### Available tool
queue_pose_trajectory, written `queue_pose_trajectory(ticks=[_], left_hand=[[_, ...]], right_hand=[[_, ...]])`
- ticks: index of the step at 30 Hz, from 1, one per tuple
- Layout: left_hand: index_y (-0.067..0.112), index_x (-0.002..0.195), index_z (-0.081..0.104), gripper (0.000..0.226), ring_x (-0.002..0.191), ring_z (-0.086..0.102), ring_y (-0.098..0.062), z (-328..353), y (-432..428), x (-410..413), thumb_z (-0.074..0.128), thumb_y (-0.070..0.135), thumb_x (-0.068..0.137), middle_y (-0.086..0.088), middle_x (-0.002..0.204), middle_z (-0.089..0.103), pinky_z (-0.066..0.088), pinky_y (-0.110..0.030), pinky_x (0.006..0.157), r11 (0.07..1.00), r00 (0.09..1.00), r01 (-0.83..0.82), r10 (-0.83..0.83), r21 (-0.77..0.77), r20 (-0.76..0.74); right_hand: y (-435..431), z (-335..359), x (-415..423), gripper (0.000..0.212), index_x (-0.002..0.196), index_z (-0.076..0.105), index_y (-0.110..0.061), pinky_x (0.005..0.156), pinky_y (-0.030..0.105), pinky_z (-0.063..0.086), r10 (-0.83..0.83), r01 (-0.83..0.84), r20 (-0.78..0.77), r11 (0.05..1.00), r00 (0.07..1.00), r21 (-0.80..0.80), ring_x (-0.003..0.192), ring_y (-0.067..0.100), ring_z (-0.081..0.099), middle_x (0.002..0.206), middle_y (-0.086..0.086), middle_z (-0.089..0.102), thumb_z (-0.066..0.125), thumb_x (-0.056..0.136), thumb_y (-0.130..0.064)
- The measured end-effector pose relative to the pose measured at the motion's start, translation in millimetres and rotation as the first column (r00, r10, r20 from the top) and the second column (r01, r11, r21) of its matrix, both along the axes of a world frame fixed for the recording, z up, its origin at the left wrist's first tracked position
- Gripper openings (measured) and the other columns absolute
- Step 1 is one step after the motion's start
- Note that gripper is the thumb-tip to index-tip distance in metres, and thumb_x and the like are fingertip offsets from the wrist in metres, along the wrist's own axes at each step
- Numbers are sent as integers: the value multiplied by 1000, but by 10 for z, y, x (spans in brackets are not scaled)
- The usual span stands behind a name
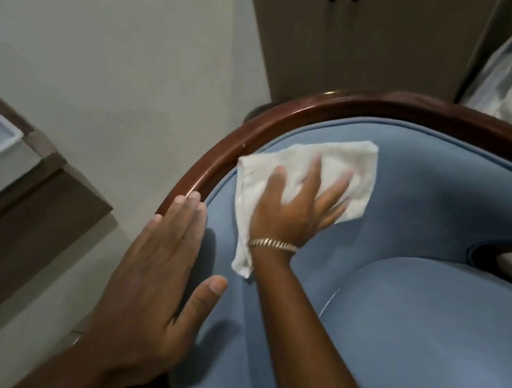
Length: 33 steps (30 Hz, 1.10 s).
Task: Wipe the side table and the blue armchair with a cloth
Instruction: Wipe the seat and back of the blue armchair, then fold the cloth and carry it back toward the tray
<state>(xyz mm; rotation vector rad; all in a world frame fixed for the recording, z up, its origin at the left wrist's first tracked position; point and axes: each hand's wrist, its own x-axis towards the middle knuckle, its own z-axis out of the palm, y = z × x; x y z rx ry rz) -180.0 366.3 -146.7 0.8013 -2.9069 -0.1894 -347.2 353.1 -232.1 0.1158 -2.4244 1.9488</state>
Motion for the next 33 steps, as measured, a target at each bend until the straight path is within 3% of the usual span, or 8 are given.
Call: queue_pose_trajectory(ticks=[7,11,16,26,28,30,31,33], left_hand=[[8,153,29,83,153,24,-30,-36,-23,2,21,65,94,-10,165,26,25,-55,121,994,998,49,-46,-93,31],[4,152,31,87,151,25,-33,-34,-30,3,20,67,93,-14,164,26,21,-50,121,989,994,61,-48,-133,99],[6,155,23,87,155,15,-28,-95,-64,23,23,67,93,-12,167,18,13,-45,125,981,991,80,-58,-177,122],[6,153,27,69,154,16,-26,225,73,-4,37,46,98,-11,164,23,20,-48,125,987,999,28,-33,158,33],[17,151,30,55,154,20,-19,533,66,-6,42,34,101,-6,164,27,16,-41,127,805,961,-93,226,586,-157],[23,146,43,49,143,43,-17,950,-67,132,45,40,99,-7,155,46,30,-36,121,279,806,19,564,960,-180],[19,141,52,53,133,55,-19,1127,-199,226,47,46,96,-9,145,58,41,-35,115,-5,762,156,637,988,-117],[12,132,63,52,121,65,-26,1420,-599,516,56,46,93,-13,132,68,54,-37,99,-192,724,342,678,920,-127]], right_hand=[[1141,-665,1014,56,134,14,-76,125,41,17,557,-564,94,822,825,78,153,6,7,164,-22,2,39,84,-67],[629,-685,330,42,136,52,-35,119,17,9,200,-203,93,979,975,17,150,26,21,164,8,23,58,95,-38],[469,-950,-262,51,143,48,-14,118,46,27,-198,179,261,979,945,96,145,37,31,159,20,30,60,95,-28],[1729,374,1186,46,124,62,-41,112,25,36,640,-703,307,691,704,171,136,9,49,146,-9,53,77,82,-27],[1597,890,1146,46,119,63,-46,110,26,39,622,-651,207,748,755,127,133,5,51,142,-15,55,76,76,-37],[1220,1447,1062,46,123,57,-48,109,26,36,665,-665,48,737,746,125,133,4,48,147,-14,51,62,77,-49],[969,1699,1027,45,126,53,-47,110,27,33,713,-701,-37,697,701,147,135,7,45,151,-11,47,52,82,-52],[369,2132,1031,46,130,48,-44,118,32,25,830,-809,-142,557,539,185,143,10,36,156,-5,41,32,88,-49]])
